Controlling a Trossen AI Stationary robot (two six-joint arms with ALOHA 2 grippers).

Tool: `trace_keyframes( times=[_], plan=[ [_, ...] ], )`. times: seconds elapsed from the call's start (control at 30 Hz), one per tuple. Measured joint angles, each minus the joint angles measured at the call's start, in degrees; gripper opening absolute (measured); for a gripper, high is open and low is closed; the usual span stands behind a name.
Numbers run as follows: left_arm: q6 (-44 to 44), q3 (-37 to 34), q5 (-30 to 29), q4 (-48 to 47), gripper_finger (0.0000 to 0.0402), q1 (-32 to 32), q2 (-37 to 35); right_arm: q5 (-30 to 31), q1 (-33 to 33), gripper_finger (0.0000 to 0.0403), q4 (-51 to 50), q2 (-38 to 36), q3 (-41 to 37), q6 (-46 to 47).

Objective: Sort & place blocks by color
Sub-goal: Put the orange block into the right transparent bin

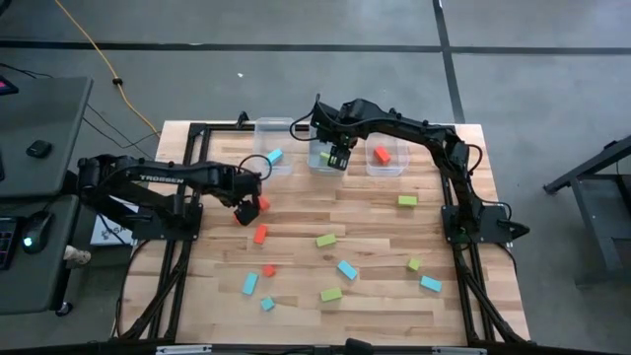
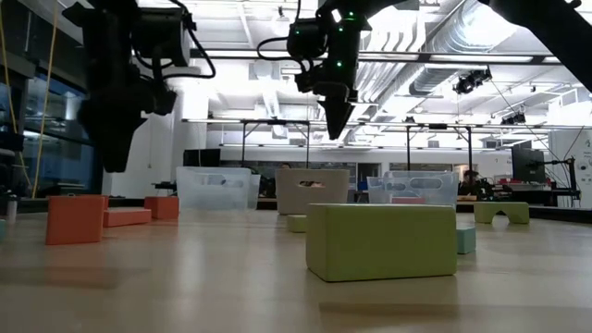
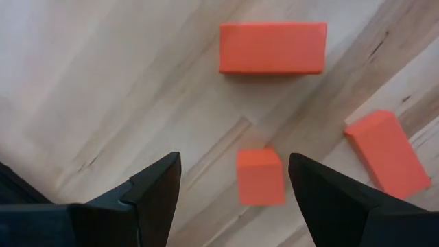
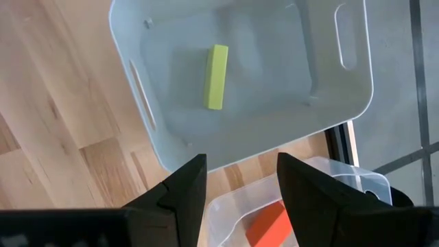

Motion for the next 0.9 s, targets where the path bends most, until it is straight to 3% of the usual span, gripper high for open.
trace_keyframes(
  times=[0.4, 0.9],
  plan=[
    [-5.97, -3.18, -0.76, 0.38, 0.0252, -4.6, 0.0, 0.0, 0.0, 0.0169, 0.01, 0.0, 0.0, 0.04],
    [-7.46, -4.73, -0.22, 2.88, 0.0252, -6.17, 0.02, 0.0, 0.0, 0.0169, 0.6, 0.0, 0.0, 0.0]
  ],
)
